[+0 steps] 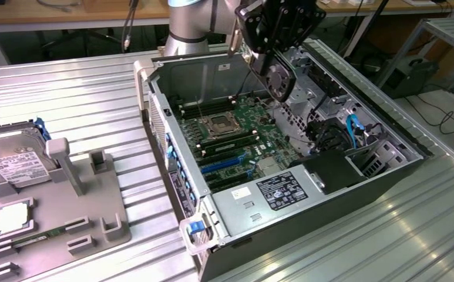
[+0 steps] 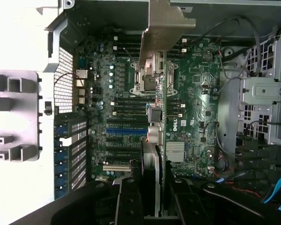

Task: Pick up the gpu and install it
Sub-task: 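Insert the gpu into the slot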

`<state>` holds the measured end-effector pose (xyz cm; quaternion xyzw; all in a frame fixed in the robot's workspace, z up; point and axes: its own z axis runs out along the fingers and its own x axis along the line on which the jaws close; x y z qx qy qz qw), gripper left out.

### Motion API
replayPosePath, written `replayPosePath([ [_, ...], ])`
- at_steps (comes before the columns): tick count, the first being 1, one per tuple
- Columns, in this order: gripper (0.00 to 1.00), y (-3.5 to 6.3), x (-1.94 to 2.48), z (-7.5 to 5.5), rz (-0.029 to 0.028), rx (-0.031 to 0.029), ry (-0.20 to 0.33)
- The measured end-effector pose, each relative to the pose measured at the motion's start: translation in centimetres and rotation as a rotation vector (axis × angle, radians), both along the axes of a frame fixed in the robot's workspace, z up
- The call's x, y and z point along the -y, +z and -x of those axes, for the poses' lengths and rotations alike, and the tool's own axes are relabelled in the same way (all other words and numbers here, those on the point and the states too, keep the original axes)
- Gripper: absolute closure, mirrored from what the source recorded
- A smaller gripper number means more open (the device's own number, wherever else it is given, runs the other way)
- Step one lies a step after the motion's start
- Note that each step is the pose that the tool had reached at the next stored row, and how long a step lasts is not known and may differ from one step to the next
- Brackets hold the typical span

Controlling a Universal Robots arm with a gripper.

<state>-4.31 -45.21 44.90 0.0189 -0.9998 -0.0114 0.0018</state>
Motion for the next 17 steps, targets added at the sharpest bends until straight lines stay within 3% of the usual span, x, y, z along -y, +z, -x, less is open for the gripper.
replayPosePath([
  [3, 0.72, 0.00, 0.00, 0.01, 0.0000, 0.0000, 0.065],
  [17, 0.72, 0.01, 0.01, 0.05, 0.0001, 0.0000, 0.215],
])
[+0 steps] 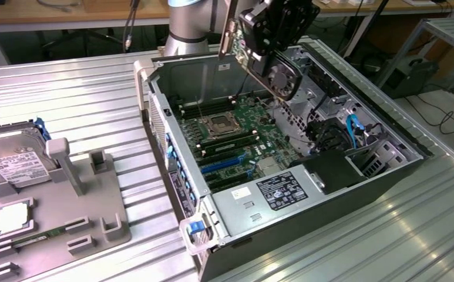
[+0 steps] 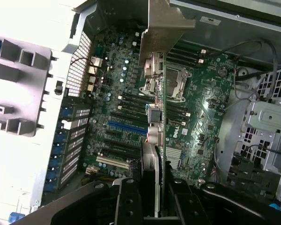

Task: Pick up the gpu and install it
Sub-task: 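Insert the gpu into the slot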

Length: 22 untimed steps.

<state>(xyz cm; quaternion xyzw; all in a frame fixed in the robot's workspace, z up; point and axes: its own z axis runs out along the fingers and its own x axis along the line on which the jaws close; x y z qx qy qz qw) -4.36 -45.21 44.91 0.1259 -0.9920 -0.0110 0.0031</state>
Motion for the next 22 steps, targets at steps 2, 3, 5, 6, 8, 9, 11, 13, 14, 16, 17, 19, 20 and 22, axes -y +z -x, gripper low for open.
replayPosePath([
  [2, 0.72, -0.01, 0.01, 0.00, -0.0001, 0.0000, 0.019],
  [3, 0.72, -0.01, 0.01, 0.01, -0.0002, 0.0001, 0.029],
  [5, 0.72, 0.00, 0.02, 0.02, 0.0000, 0.0001, 0.057],
  [6, 0.72, -0.01, 0.03, 0.02, -0.0001, 0.0001, 0.067],
  [8, 0.72, 0.00, 0.03, 0.03, 0.0000, 0.0000, 0.089],
  [9, 0.72, 0.00, 0.03, 0.03, -0.0001, 0.0001, 0.103],
  [11, 0.72, 0.00, 0.03, 0.03, 0.0000, 0.0000, 0.122],
  [13, 0.72, 0.00, 0.04, 0.03, -0.0001, 0.0001, 0.141],
  [14, 0.72, 0.00, 0.04, 0.03, -0.0001, 0.0000, 0.149],
  [16, 0.72, -0.01, 0.04, 0.03, -0.0002, 0.0001, 0.168],
  [17, 0.72, -0.01, 0.04, 0.03, -0.0002, 0.0001, 0.185],
  [19, 0.72, -0.01, 0.04, 0.03, -0.0002, 0.0000, 0.204],
  [20, 0.72, 0.00, 0.04, 0.03, -0.0001, 0.0000, 0.215],
  [22, 0.72, -0.01, 0.04, 0.03, -0.0002, 0.0001, 0.244],
])
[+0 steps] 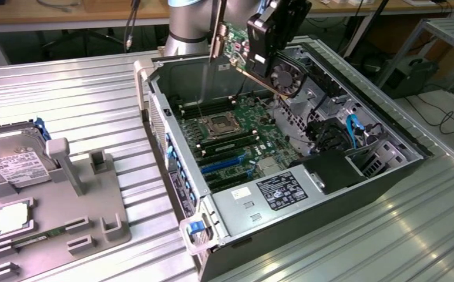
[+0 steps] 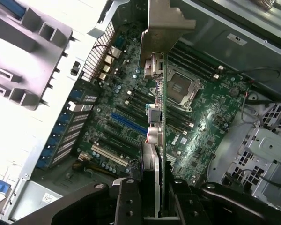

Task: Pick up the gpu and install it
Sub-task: 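Insert the gpu into the slot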

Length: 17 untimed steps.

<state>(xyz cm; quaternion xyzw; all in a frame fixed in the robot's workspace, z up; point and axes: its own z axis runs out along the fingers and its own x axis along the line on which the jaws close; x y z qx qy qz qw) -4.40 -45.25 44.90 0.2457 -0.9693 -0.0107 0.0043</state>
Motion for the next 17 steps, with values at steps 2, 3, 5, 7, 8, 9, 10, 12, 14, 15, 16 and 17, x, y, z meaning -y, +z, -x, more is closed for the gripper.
replayPosePath([
  [2, 0.72, 0.00, 0.02, 0.01, 0.0001, 0.0000, 0.025],
  [3, 0.72, 0.01, 0.02, 0.01, 0.0001, -0.0001, 0.031],
  [5, 0.72, 0.00, 0.03, 0.01, 0.0001, 0.0000, 0.044],
  [7, 0.72, 0.01, 0.03, 0.02, 0.0001, 0.0000, 0.061],
  [8, 0.72, 0.01, 0.03, 0.02, 0.0001, 0.0000, 0.070],
  [9, 0.72, 0.00, 0.03, 0.02, 0.0000, 0.0000, 0.077],
  [10, 0.72, 0.00, 0.03, 0.02, 0.0000, 0.0000, 0.085],
  [12, 0.72, 0.01, 0.03, 0.02, 0.0001, -0.0001, 0.108],
  [14, 0.72, 0.00, 0.03, 0.02, 0.0001, 0.0000, 0.124],
  [15, 0.72, 0.00, 0.03, 0.02, 0.0000, 0.0000, 0.133],
  [16, 0.72, 0.01, 0.03, 0.02, 0.0001, 0.0000, 0.141],
  [17, 0.72, 0.01, 0.03, 0.02, 0.0001, 0.0000, 0.149],
])
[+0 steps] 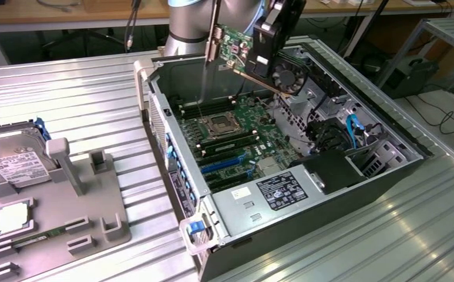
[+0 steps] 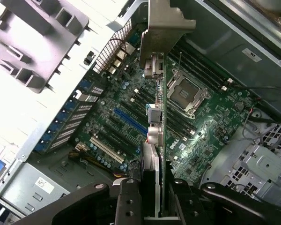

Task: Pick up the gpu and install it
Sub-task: 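Insert the gpu into the slot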

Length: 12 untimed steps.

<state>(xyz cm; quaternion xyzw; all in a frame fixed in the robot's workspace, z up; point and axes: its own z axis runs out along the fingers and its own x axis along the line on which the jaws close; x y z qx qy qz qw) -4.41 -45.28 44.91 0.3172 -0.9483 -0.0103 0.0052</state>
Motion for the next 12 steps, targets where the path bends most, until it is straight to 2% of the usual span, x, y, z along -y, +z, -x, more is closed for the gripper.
replayPosePath([
  [12, 0.72, 0.00, 0.00, 0.00, -0.0001, 0.0000, 0.105],
])
